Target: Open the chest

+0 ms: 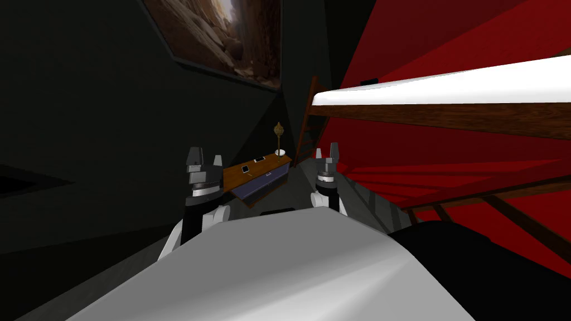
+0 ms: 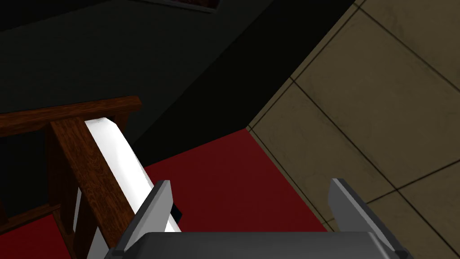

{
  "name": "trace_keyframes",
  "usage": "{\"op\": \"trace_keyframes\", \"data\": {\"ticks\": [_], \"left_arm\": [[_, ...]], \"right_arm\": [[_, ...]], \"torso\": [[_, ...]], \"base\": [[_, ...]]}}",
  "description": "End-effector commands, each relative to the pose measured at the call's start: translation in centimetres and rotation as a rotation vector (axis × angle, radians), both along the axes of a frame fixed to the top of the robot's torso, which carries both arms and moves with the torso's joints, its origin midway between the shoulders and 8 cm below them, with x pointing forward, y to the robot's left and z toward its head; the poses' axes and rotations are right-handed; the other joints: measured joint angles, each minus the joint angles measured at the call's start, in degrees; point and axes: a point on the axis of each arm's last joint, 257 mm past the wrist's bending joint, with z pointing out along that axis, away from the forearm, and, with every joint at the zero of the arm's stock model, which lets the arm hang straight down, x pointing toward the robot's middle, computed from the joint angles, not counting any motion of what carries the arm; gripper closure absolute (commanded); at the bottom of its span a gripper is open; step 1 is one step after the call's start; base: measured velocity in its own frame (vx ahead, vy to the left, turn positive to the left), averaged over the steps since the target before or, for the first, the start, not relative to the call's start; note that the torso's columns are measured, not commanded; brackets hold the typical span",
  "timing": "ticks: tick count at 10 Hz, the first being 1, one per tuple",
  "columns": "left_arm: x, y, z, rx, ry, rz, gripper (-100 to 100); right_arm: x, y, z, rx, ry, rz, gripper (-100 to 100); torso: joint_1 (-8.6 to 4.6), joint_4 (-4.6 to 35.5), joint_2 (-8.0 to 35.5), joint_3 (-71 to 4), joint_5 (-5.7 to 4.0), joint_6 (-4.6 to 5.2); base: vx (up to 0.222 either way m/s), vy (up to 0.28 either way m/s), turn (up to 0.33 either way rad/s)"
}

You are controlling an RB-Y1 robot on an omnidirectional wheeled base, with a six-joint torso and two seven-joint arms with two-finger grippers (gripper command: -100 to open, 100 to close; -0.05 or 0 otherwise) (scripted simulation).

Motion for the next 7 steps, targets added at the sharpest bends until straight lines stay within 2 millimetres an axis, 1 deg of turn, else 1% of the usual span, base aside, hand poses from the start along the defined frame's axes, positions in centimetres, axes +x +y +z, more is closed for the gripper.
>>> {"op": "trace_keyframes", "data": {"ticks": [1,3,7], "left_arm": [[0.0,0.0,0.0,0.0,0.0,0.0,0],[0.0,0.0,0.01,0.0,0.0,0.0,0],[-0.01,0.0,0.01,0.0,0.0,0.0,0]], "right_arm": [[0.0,0.0,0.0,0.0,0.0,0.0,0],[0.0,0.0,0.01,0.0,0.0,0.0,0],[-0.01,0.0,0.01,0.0,0.0,0.0,0]], "torso": [[0.0,2.3,2.3,-4.7,0.0,0.0],[0.0,10.1,10.0,-20.1,0.0,0.0],[0.0,26.9,26.9,-53.8,0.0,0.0]], "base": [[0.0,0.0,0.0],[0.0,0.0,0.0],[0.0,0.0,0.0]]}}
